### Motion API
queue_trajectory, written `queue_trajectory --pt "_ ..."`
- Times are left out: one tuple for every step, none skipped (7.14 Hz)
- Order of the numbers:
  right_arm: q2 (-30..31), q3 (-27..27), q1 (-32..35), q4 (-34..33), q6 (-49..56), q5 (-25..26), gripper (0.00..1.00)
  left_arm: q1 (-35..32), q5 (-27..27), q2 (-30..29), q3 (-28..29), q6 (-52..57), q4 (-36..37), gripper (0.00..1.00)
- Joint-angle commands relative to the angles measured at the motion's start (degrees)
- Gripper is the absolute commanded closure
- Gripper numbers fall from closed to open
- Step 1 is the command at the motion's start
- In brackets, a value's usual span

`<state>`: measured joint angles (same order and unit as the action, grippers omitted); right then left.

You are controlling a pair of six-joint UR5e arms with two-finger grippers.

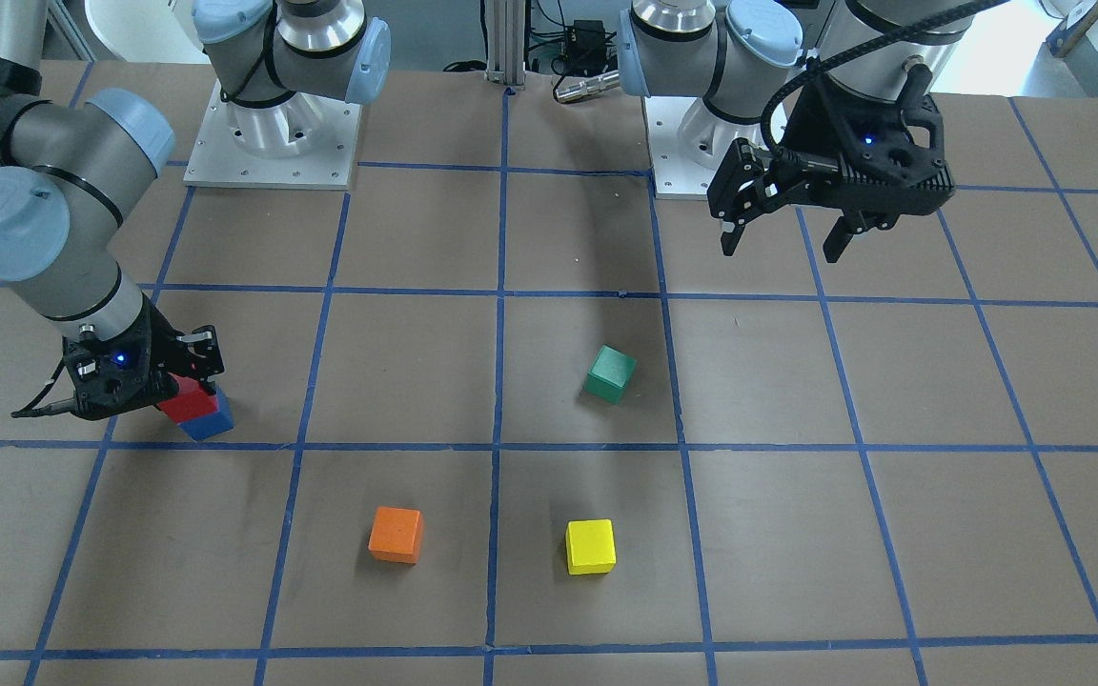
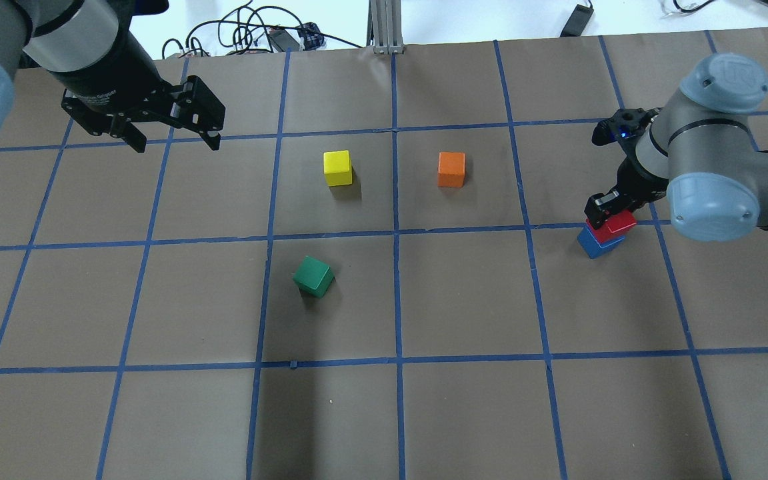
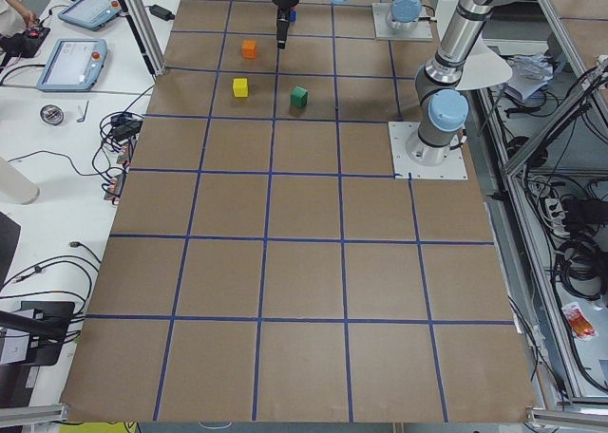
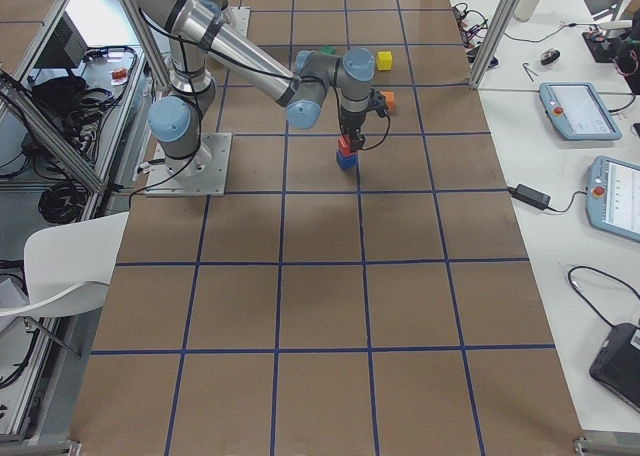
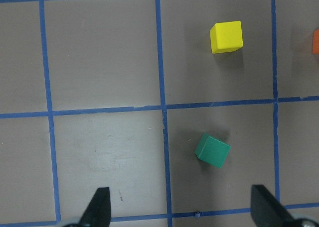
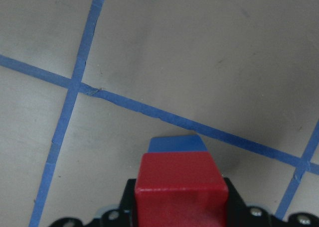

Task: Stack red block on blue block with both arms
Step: 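Lower the red cube onto the blue cube and open the right gripper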

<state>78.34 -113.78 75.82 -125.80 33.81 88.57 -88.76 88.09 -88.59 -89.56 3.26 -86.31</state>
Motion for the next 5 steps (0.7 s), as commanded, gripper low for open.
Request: queue_trajectory --pt "-0.20 0.05 -0.15 -0.06 -0.14 0.37 1.00 0.07 -0.02 0.00 0.00 0.00 0.00 0.00" --pt "-0.29 -0.04 -0.15 -0.06 -0.23 0.46 1.00 -0.01 -0.02 0.00 0.00 0.00 0.00 0.00" --pt "-0.81 0.13 -0.15 -0.15 -0.15 0.81 1.00 -0.01 -0.02 0.00 0.00 -0.09 0.00 0.00" --pt "-0.91 0.40 -0.15 -0.06 -0.23 0.81 1.00 -0.01 -0.11 0.00 -0.09 -0.09 0.00 0.00" --pt "-0.91 0.49 -0.15 -0.15 -0.23 0.81 0.87 -0.01 -0.11 0.00 0.00 0.00 0.00 0.00"
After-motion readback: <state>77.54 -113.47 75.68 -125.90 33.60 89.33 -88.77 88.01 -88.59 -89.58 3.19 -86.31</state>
